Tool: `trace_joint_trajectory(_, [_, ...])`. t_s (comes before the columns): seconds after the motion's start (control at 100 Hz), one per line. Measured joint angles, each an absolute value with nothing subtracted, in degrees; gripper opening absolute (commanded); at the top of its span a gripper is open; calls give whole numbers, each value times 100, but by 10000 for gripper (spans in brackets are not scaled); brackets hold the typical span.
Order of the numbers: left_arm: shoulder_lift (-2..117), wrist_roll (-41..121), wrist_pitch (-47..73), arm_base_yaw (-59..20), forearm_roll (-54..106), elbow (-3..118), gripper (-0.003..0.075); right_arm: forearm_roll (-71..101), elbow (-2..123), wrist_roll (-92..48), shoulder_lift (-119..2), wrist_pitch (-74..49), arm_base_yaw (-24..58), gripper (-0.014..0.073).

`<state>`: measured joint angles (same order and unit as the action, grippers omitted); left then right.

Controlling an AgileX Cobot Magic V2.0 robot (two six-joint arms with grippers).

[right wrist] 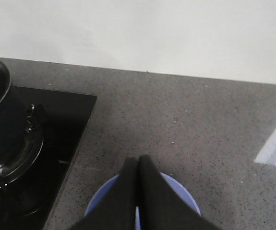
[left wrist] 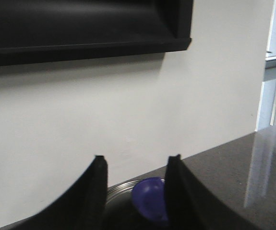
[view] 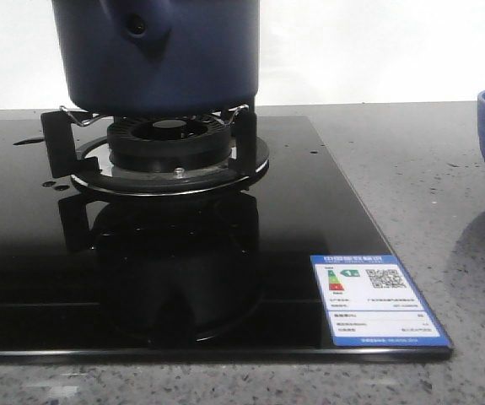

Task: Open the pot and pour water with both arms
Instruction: 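Open both grippers and lift them away from the lid and bowl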

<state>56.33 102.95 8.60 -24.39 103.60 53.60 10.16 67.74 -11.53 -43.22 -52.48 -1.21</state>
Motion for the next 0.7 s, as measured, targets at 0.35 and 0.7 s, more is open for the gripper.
trace_joint_trajectory(0.35, [2500,10261,222,-2439,10422,2856,-20,1164,3520,-1380,-1722,-3406,381,-63])
trace_joint_trajectory(0.7, [916,10252,57,-2439,10440,1514,-20,1187,2674,-1393,-288,-3270,458,-63])
